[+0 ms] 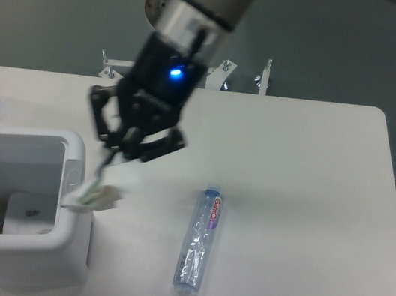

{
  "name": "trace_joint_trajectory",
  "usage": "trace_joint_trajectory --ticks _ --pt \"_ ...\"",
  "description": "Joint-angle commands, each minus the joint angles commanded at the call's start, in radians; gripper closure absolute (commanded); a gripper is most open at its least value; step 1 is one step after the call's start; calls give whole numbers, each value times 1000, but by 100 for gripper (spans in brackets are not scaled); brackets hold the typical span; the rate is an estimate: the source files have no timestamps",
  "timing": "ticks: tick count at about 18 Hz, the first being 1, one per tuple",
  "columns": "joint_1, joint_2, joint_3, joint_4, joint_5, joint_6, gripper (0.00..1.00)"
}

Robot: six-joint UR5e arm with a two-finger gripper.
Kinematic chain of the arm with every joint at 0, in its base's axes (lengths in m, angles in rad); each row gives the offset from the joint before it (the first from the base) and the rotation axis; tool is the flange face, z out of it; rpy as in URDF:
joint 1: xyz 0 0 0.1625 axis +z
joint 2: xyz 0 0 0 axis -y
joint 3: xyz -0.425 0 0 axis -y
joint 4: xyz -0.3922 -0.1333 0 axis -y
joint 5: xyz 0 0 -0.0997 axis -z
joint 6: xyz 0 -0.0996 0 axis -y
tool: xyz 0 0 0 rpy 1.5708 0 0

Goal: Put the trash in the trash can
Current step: 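Lift the tissue and carry it over the white bin, then open the gripper to drop the tissue into the bin, then move the gripper over the clear plastic water bottle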

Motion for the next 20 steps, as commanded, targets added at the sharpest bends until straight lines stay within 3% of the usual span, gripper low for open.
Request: trace_joint_trajectory --ticks 2,3,5,12,17,20 --pt "-49 -18 -9 6 0 3 96" --pt "-55 -25 -9 8 0 3 82" --pt "-57 -23 -8 15 0 37 0" --pt "-62 -17 -9 14 5 65 0" --pt "29 23 0 14 193 71 0" --pt "99 38 0 12 219 60 0"
